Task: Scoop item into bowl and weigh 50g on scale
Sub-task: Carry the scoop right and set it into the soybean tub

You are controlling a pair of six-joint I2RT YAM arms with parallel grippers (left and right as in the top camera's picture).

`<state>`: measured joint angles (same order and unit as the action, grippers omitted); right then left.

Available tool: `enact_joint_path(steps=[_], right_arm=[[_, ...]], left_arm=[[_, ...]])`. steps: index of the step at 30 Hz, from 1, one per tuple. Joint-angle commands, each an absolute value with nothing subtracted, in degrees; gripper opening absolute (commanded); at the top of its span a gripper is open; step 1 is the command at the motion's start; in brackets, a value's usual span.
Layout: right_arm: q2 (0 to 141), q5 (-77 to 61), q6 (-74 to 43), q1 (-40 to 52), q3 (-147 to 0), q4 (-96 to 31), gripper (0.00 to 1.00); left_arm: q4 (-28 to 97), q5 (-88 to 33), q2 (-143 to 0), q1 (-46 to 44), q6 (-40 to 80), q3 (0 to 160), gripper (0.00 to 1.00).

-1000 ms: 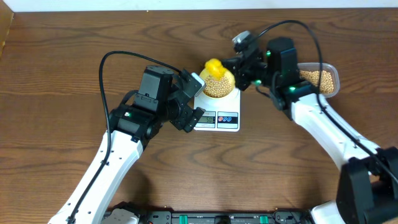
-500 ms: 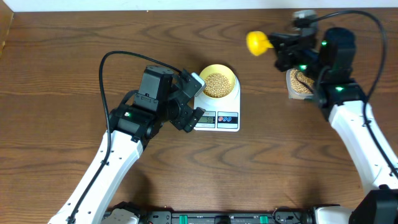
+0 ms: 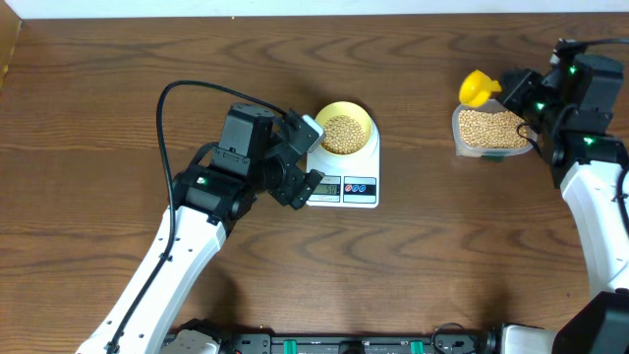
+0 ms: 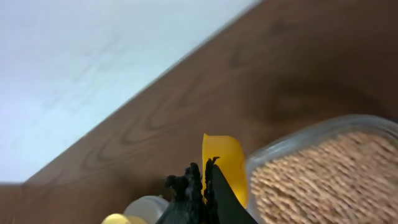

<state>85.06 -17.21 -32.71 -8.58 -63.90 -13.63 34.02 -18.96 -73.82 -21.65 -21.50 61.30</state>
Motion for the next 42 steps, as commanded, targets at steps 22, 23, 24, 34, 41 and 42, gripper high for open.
enact_joint_path(steps=[22,23,24,34,41,42], right_arm=[[83.6,2.3,-32.5,-9.4,-64.0,-28.3,0.18],[83.6,2.3,-32.5,-9.4,-64.0,-28.4,0.30],[83.6,2.3,-32.5,-9.4,-64.0,-28.6,0.35],[83.6,2.2,-32.1,-9.4,-64.0,-29.0,0.87],[83.6,-1.2,-24.8,-9.3,-64.0,-29.0,0.99],[83.6,-2.9,-22.9,-9.3,-64.0,-28.7,0.99]], left_arm=[[34.0,-19.0,-73.0,-21.7,-22.5,60.9,0.87],[34.0,-19.0,-73.0,-21.7,-22.5,60.9,0.87],[34.0,-19.0,-73.0,-21.7,-22.5,60.9,0.87],[34.0,-19.0,-73.0,-21.7,-22.5,60.9,0.87],[34.0,-19.0,-73.0,-21.7,-22.5,60.9,0.87],[34.0,-19.0,-73.0,-21.7,-22.5,60.9,0.87]])
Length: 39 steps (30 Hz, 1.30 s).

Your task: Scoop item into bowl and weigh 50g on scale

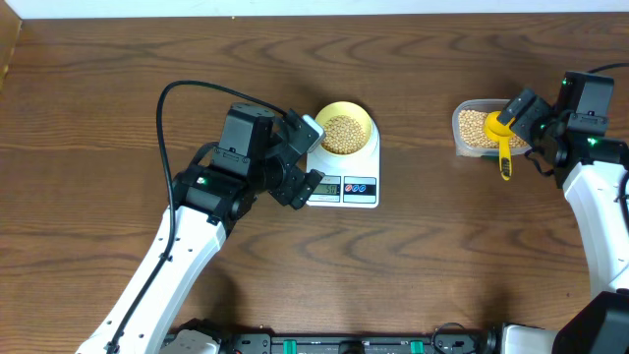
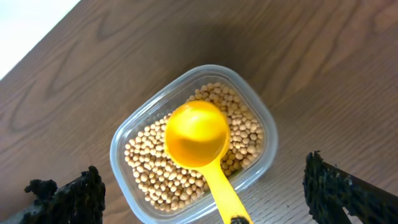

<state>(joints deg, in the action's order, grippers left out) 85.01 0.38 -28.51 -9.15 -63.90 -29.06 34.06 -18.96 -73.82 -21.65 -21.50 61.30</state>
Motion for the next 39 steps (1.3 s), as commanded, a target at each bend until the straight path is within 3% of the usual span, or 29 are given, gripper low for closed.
enact_joint_path(steps=[1,8,39], right_arm=[[83.6,-4.6,-20.4,-9.1,-64.0,-28.5,0.99],[83.6,-2.9,-8.1,-6.4,-64.0,-31.2,0.99],[83.6,-0.2,-8.1,-6.0,-64.0,-32.4,0.99]], left_arm=[[34.0,-19.0,-73.0,-21.7,-22.5,60.9,0.87],[34.0,-19.0,-73.0,-21.7,-22.5,60.9,0.87],[34.0,-19.0,-73.0,-21.7,-22.5,60.9,0.87]])
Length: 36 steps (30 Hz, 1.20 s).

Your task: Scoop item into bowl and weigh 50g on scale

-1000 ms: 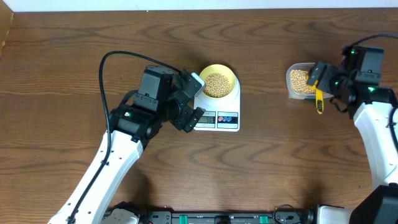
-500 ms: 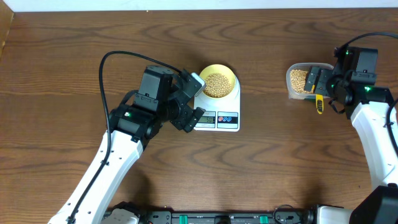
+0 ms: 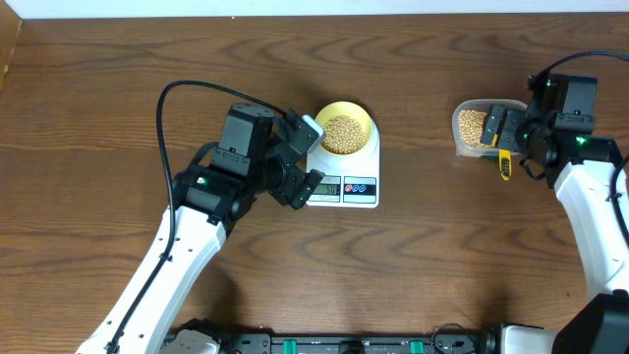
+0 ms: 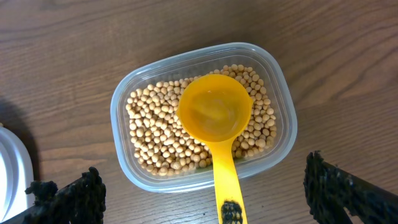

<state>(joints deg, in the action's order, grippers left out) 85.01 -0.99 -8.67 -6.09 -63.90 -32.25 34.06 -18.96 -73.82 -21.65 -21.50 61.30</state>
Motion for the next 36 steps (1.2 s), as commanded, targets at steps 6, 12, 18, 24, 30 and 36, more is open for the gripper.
enact_joint_path(steps=[6,12,18,24,30,36], right_arm=[[83.6,-0.2,-8.1,-6.0,-64.0,-32.4,0.99],[83.6,-0.2,-8.1,-6.0,-64.0,-32.4,0.99],[83.6,-0.2,-8.1,-6.0,-64.0,-32.4,0.99],[83.6,-0.2,-8.1,-6.0,-64.0,-32.4,0.99],[83.6,-0.2,-8.1,-6.0,-64.0,-32.4,0.99],[83.6,-0.2,-8.1,-6.0,-64.0,-32.4,0.99]], left_arm=[[34.0,-19.0,-73.0,-21.7,-22.5,60.9,0.87],[34.0,-19.0,-73.0,-21.7,-22.5,60.9,0.87],[35.2,-18.8,-73.0,-21.7,-22.5,60.9,0.87],[36.3,-18.7,-73.0,-21.7,-22.5,60.9,0.80],[37.6,-18.8,-73.0,-21.7,-22.5,60.9,0.98],[38.2,-18.8,-73.0,-21.7,-22.2,60.9,0.97]])
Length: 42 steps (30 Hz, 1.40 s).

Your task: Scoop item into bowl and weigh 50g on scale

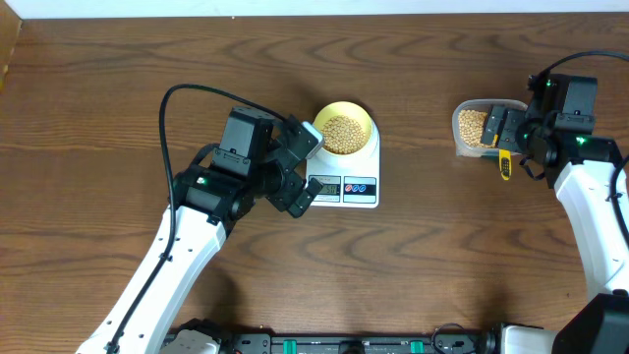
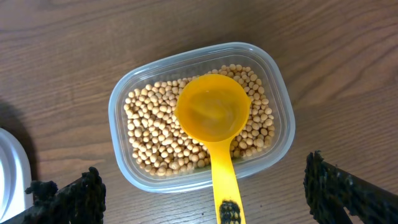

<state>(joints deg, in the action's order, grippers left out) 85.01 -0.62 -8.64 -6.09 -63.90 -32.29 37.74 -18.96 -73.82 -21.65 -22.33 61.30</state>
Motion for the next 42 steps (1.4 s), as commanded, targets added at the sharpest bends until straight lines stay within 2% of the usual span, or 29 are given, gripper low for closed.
enact_joint_path(steps=[1,8,17,28,42], right_arm=[[83.6,-0.2,-8.1,-6.0,-64.0,-32.4,0.99],[83.6,-0.2,-8.1,-6.0,-64.0,-32.4,0.99],[83.6,-0.2,-8.1,-6.0,-64.0,-32.4,0.99],[83.6,-0.2,-8.1,-6.0,-64.0,-32.4,0.99],[83.6,-0.2,-8.1,-6.0,-64.0,-32.4,0.99]], left_arm=[[38.1,-18.8,-73.0,-21.7,-22.0,60.9,0.97],[36.1,-20.5,-73.0,-21.7,-12.2,60.9,0.97],[35.1,-20.5,-73.0,-22.0,-5.5,60.5,0.98],[34.1,-19.9,-76.2,-27.7,-5.2,59.2,0.98],[31.9,-19.9,-77.9,-27.7,-5.2,58.5,0.98]])
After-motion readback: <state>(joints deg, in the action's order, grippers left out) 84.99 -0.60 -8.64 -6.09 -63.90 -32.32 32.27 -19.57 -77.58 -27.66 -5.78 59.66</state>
